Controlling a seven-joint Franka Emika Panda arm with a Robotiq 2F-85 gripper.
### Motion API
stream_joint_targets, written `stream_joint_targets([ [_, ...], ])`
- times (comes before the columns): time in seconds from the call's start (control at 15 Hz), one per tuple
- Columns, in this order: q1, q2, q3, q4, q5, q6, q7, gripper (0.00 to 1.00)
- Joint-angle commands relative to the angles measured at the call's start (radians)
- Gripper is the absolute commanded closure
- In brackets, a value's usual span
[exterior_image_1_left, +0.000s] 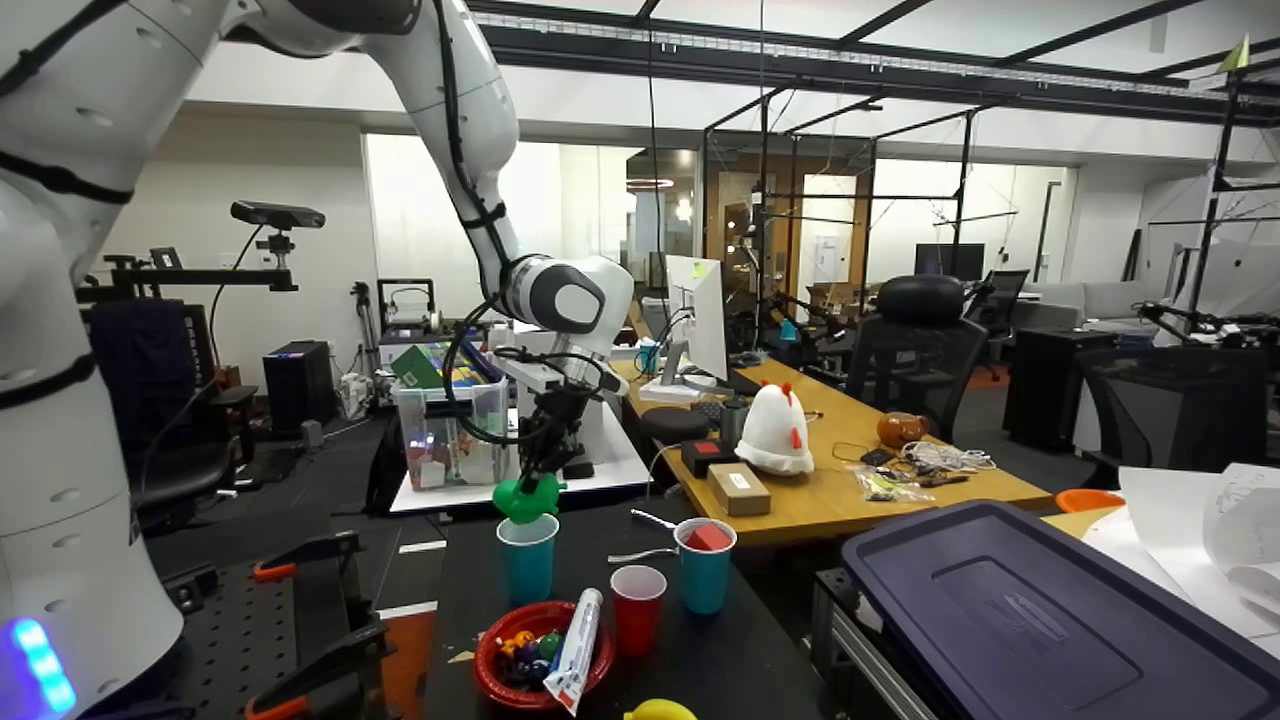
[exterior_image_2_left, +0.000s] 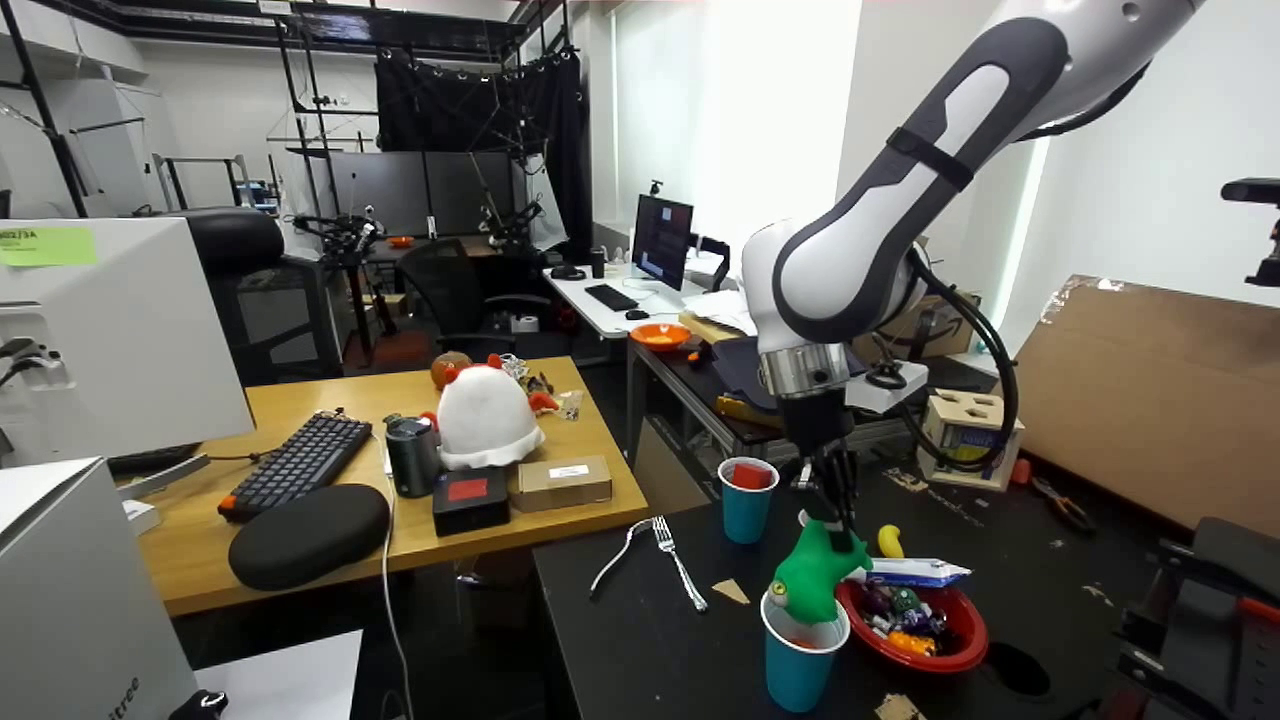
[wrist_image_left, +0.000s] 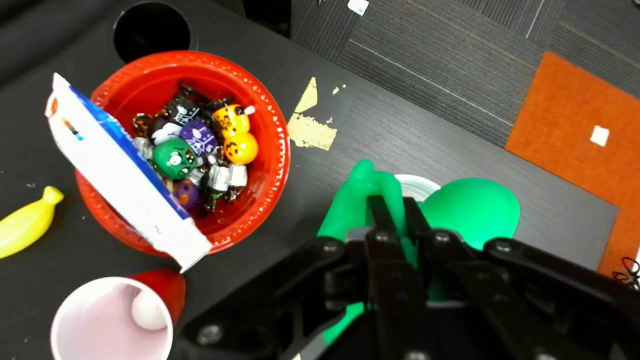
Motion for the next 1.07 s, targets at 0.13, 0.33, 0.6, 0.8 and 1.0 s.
stream_joint_targets([
  [0.13,0.009,0.006,-0.012,0.005,-0.029,-0.018,0.01,0.91],
  [0.33,0.008,0.012,-0.012,0.005,-0.028,-0.017,0.01,0.91],
  [0.6,0.008,0.012,-0.012,0.005,-0.028,-0.017,0.01,0.91],
  [0.8,0.008,0.012,-0.012,0.005,-0.028,-0.017,0.01,0.91],
  [1.0,0.008,0.012,-0.012,0.005,-0.028,-0.017,0.01,0.91],
])
